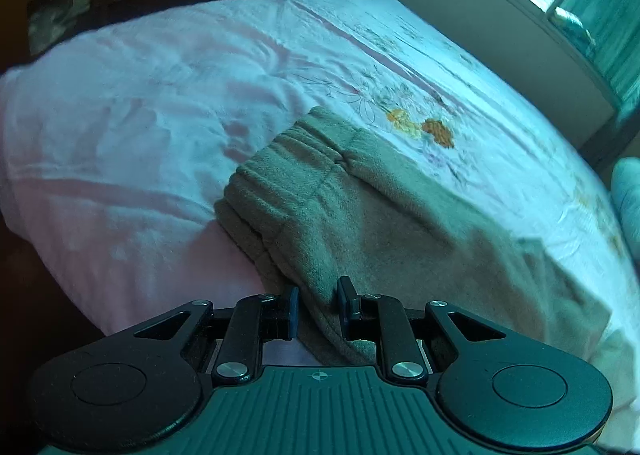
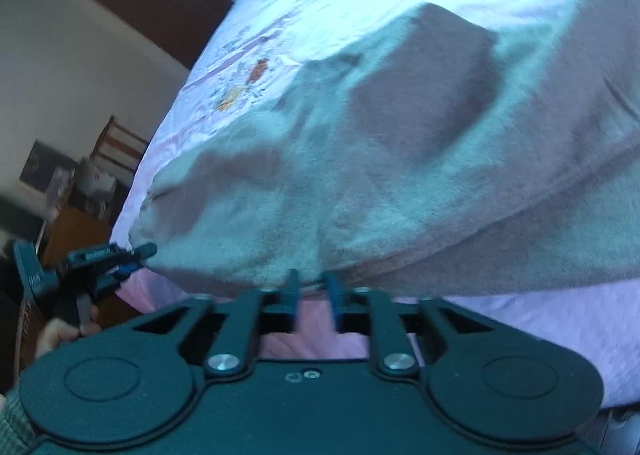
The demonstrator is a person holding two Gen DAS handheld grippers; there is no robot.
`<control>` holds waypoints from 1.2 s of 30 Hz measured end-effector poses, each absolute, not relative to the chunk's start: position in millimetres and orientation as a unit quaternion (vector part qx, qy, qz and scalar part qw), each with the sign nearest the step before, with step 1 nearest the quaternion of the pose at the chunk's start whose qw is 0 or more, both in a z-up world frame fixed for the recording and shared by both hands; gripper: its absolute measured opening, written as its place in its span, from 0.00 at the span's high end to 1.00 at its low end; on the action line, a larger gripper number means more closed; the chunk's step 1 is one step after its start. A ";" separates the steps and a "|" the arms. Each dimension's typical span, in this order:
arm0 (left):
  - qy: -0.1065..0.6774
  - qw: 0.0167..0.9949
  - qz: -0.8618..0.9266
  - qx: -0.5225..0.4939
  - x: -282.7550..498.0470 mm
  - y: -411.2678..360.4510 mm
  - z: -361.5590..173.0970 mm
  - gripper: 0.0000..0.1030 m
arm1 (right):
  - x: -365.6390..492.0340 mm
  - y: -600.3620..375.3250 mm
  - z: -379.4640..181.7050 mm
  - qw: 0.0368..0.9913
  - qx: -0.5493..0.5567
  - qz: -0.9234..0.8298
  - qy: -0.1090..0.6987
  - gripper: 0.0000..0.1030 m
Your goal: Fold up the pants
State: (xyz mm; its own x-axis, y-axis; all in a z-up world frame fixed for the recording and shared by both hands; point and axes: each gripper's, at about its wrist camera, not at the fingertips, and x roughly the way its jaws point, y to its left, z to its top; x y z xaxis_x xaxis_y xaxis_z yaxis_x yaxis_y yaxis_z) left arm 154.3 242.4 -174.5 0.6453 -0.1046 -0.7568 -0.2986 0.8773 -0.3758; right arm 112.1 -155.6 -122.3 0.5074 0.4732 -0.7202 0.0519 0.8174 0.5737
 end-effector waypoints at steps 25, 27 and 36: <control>0.387 0.915 -0.008 -0.110 131.3 148.3 -113.9 0.82 | 114.8 -163.7 -134.4 0.832 0.265 0.084 0.480 0.82; 0.410 0.903 -0.052 -0.115 131.5 121.0 -116.1 0.82 | 113.0 -169.1 -130.5 0.834 0.271 0.085 0.473 0.82; 0.479 0.862 -0.151 -0.068 131.1 -9.1 -150.1 0.82 | 96.8 -222.1 -124.7 0.843 0.289 0.010 0.453 0.82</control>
